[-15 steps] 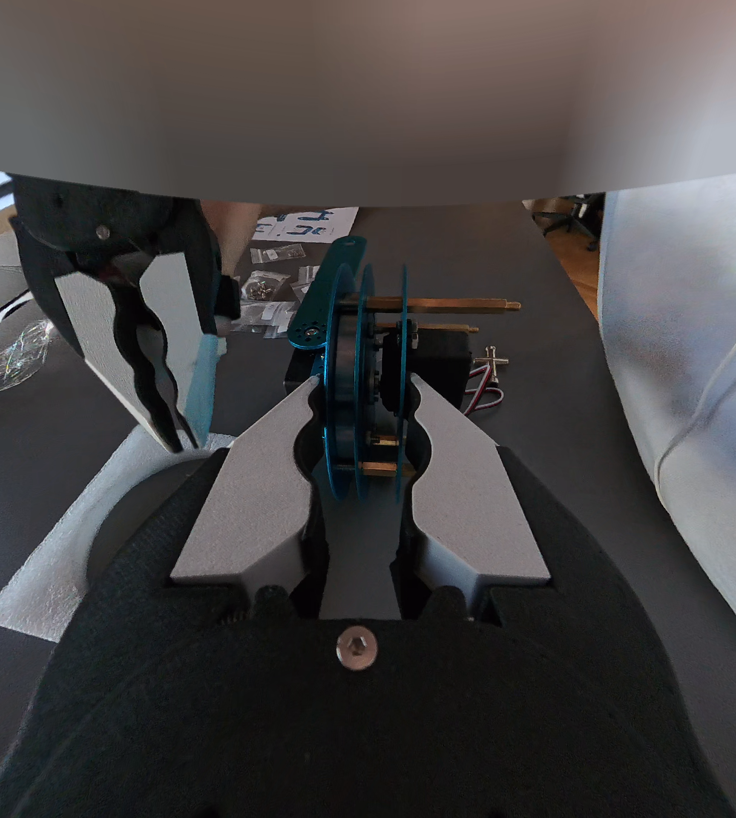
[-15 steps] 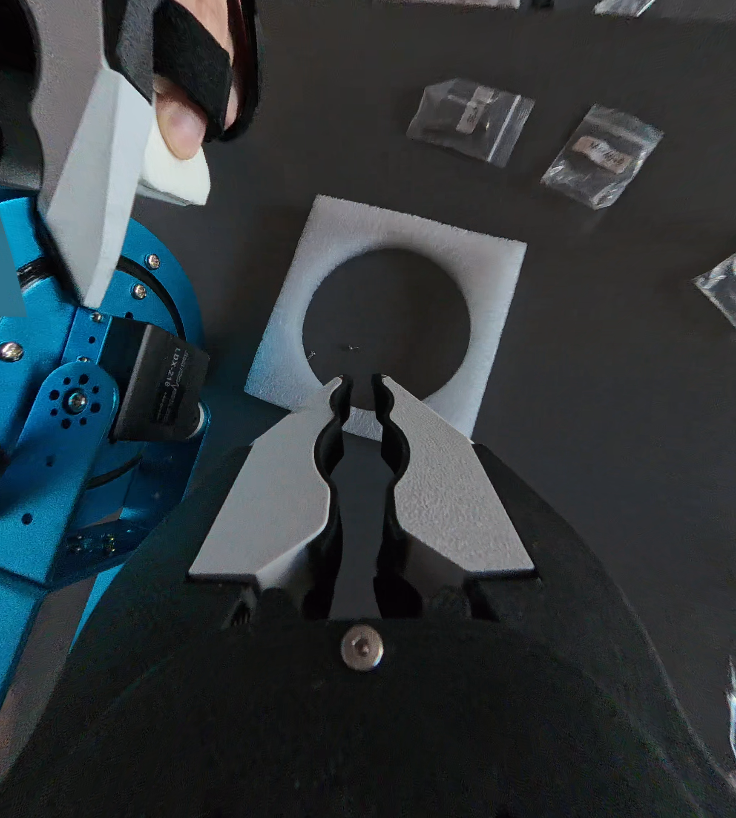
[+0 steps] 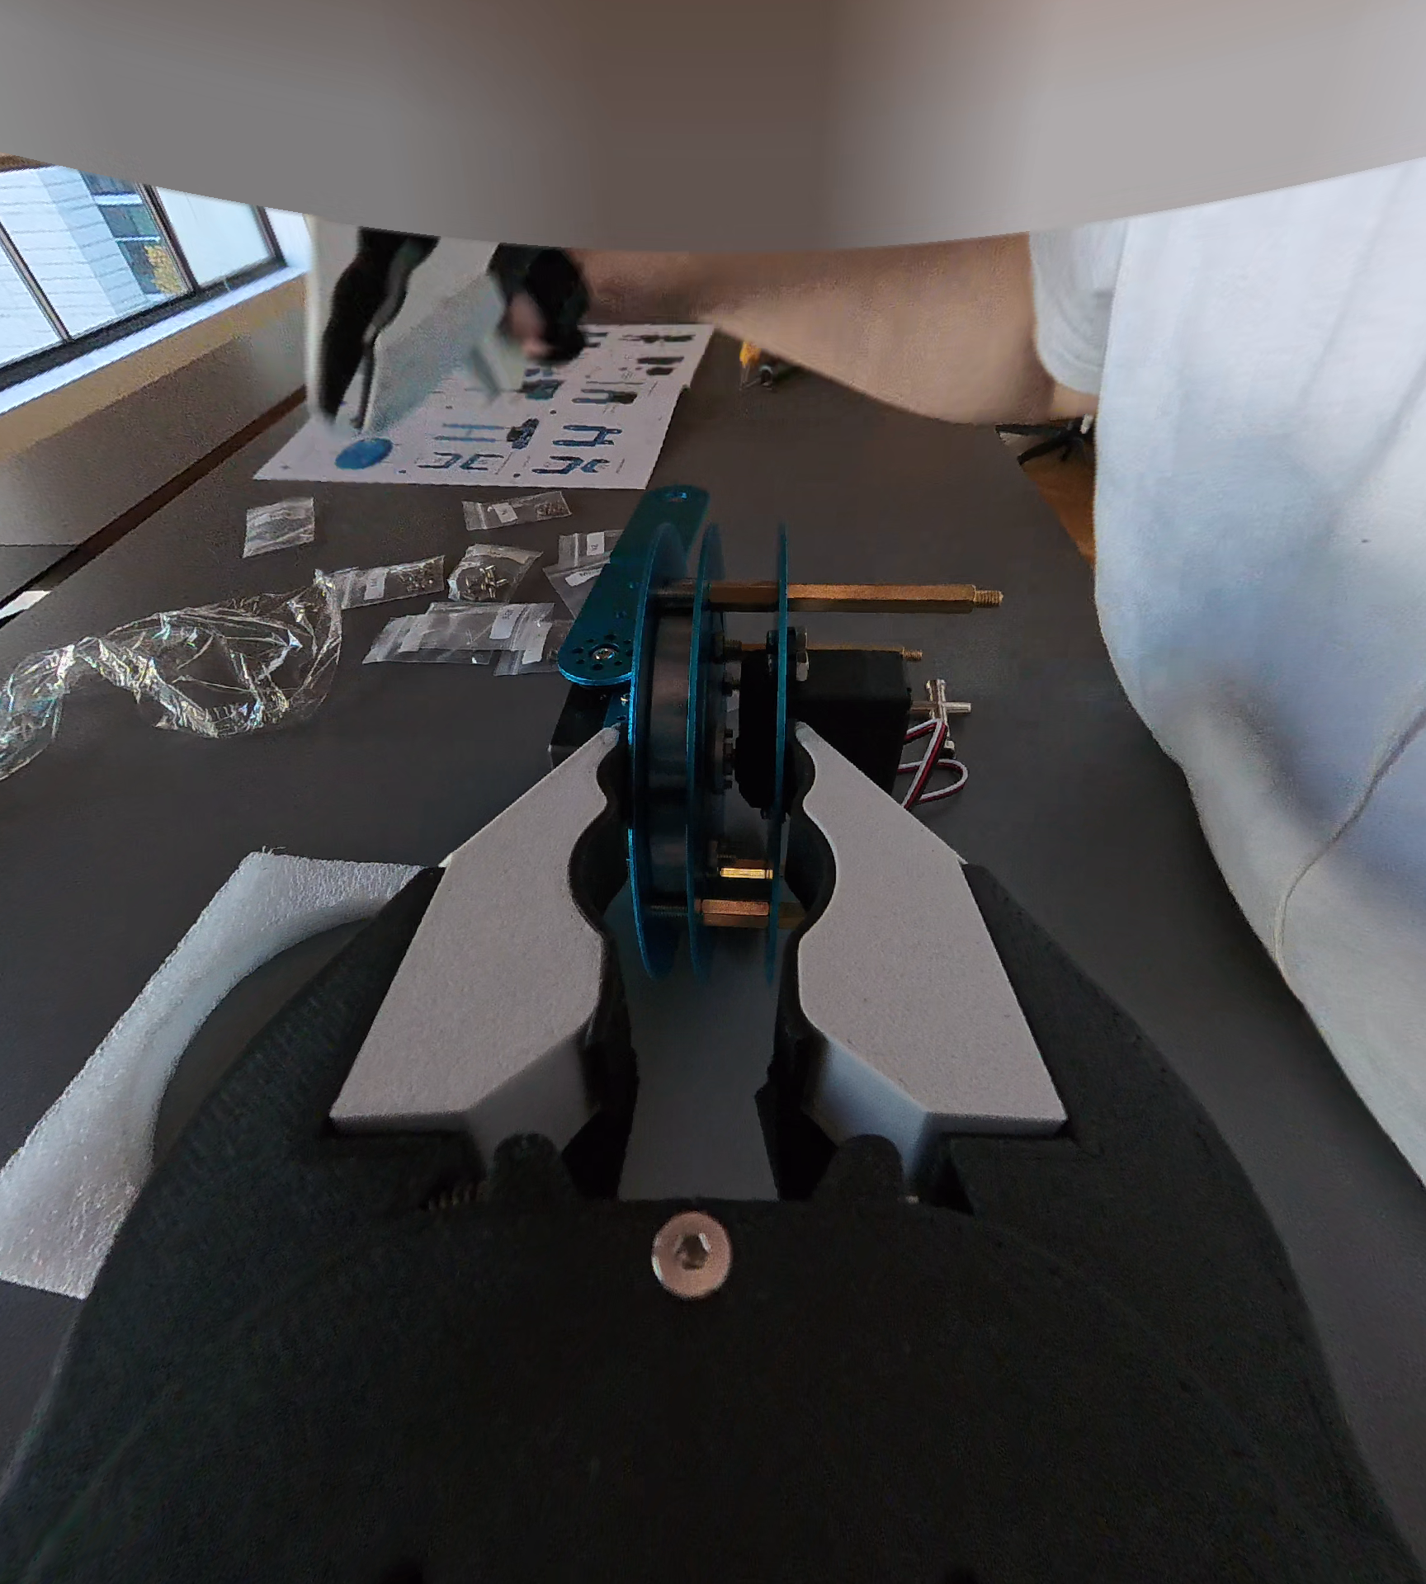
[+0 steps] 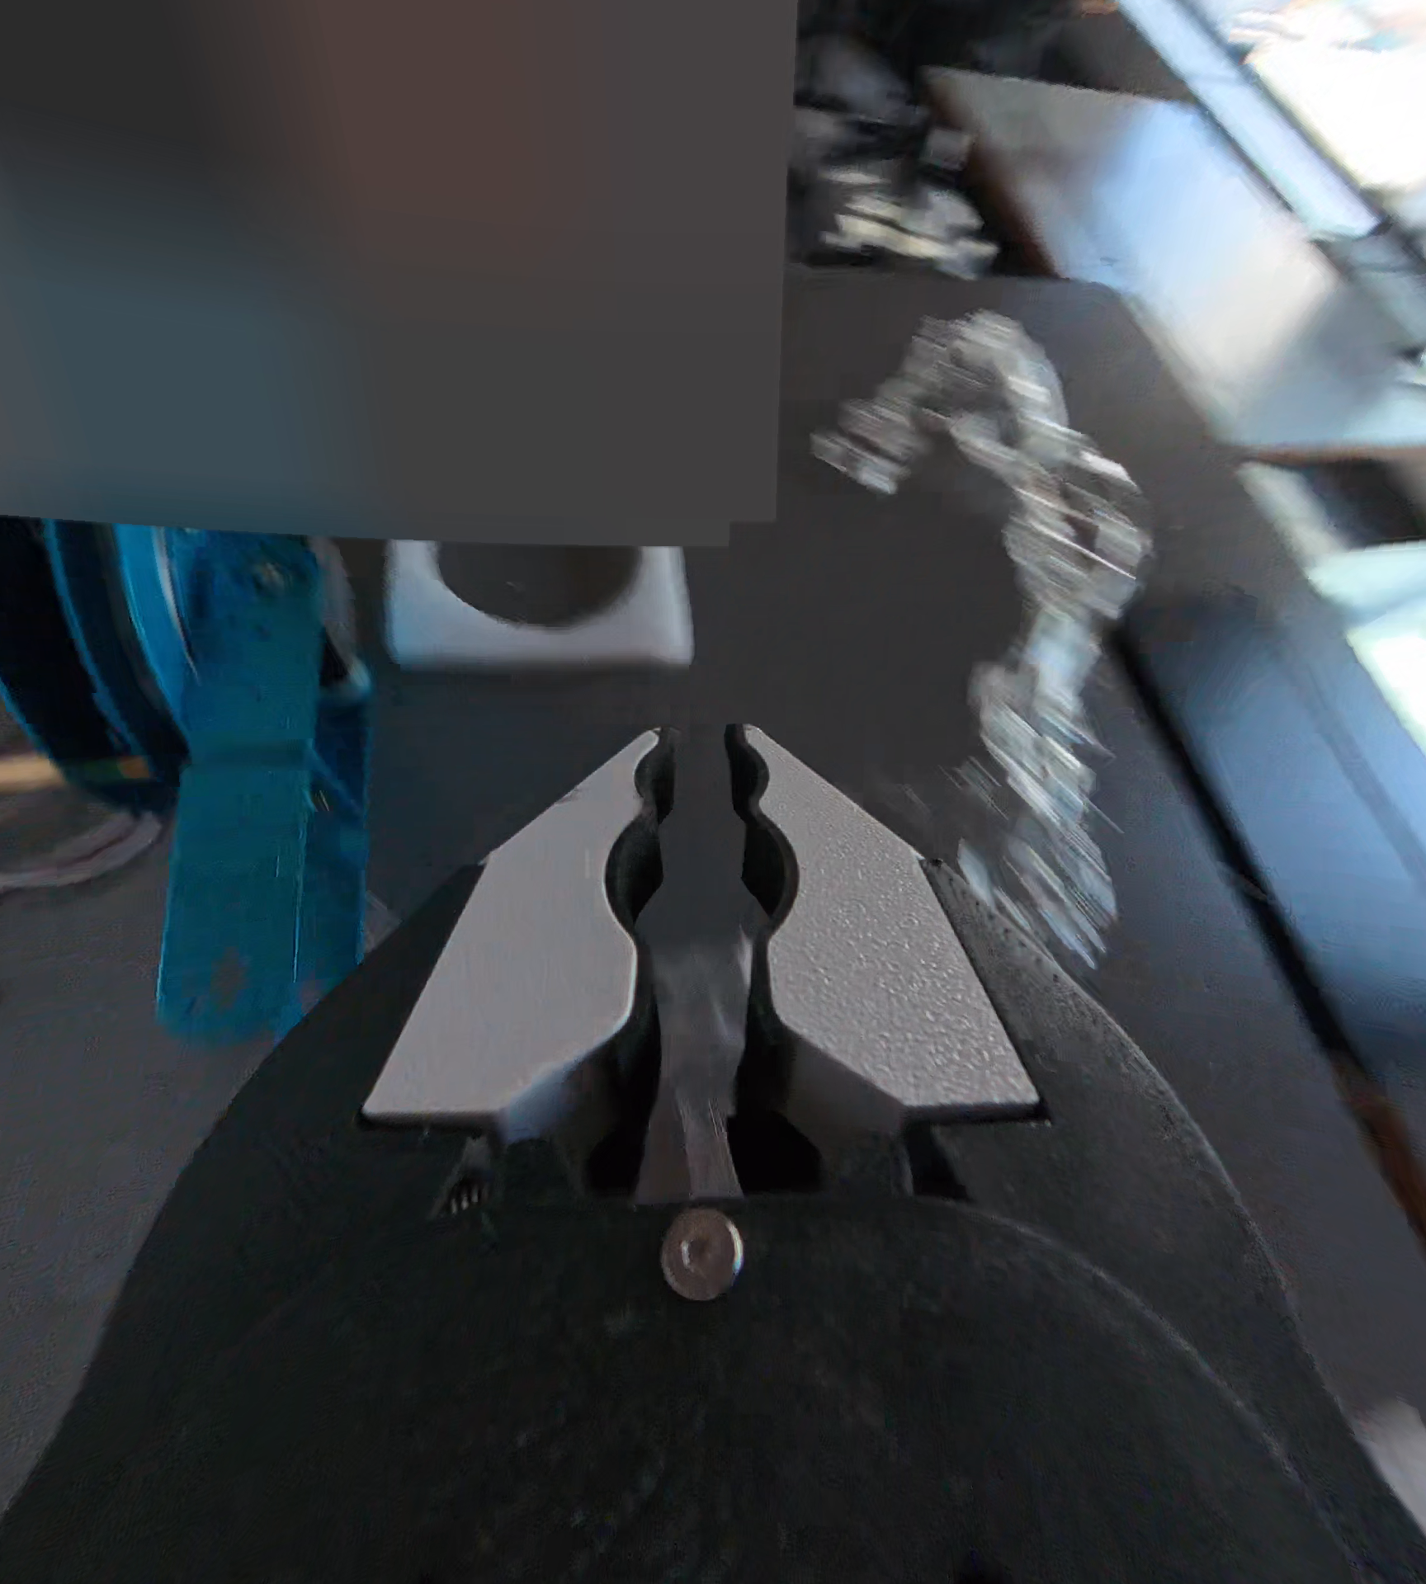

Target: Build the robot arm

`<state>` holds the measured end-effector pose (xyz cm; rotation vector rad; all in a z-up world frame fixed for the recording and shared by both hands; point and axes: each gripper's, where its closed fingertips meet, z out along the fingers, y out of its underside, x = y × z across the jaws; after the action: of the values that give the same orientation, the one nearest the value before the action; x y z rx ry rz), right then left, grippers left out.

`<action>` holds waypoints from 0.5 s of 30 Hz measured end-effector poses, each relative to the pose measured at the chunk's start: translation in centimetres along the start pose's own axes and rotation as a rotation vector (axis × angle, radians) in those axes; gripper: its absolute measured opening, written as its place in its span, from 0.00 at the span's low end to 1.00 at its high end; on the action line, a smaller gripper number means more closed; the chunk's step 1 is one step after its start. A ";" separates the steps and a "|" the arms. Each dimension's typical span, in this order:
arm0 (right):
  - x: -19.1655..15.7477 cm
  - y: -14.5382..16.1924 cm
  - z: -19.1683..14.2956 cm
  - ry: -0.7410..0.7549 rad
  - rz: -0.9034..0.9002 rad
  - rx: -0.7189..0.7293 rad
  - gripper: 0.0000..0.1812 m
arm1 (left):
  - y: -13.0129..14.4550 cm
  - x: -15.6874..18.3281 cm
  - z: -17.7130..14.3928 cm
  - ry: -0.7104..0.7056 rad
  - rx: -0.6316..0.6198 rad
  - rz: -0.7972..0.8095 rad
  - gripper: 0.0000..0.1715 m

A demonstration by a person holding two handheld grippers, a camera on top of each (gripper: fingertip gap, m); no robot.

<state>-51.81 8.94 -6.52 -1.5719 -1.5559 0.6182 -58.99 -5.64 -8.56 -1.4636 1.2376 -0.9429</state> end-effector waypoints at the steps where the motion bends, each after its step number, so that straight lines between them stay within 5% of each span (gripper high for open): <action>1: 1.5 1.4 -4.0 0.149 0.011 -0.027 0.06 | 0.0 0.0 0.0 0.002 0.002 -0.002 0.19; 3: 3.7 4.8 -13.6 0.413 0.061 -0.099 0.06 | 0.0 0.0 0.0 0.004 0.003 -0.004 0.19; 5: 4.8 11.0 -23.7 0.613 0.118 -0.320 0.13 | 0.0 0.0 0.0 0.007 0.004 -0.004 0.19; 9: 1.4 23.4 -37.9 0.672 0.437 -0.690 0.14 | 0.0 0.0 0.0 0.015 0.001 -0.012 0.19; 11: 0.9 26.6 -40.8 0.746 0.638 -0.543 0.09 | 0.0 0.1 0.0 0.012 0.001 -0.016 0.19; 15: 0.5 33.7 -43.6 0.911 1.371 -0.249 0.10 | -0.1 0.1 0.2 -0.001 0.004 -0.022 0.19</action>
<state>2.90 3.67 -10.28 -2.4896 0.2728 0.2490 -58.81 -5.68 -8.50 -1.4778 1.2203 -0.9583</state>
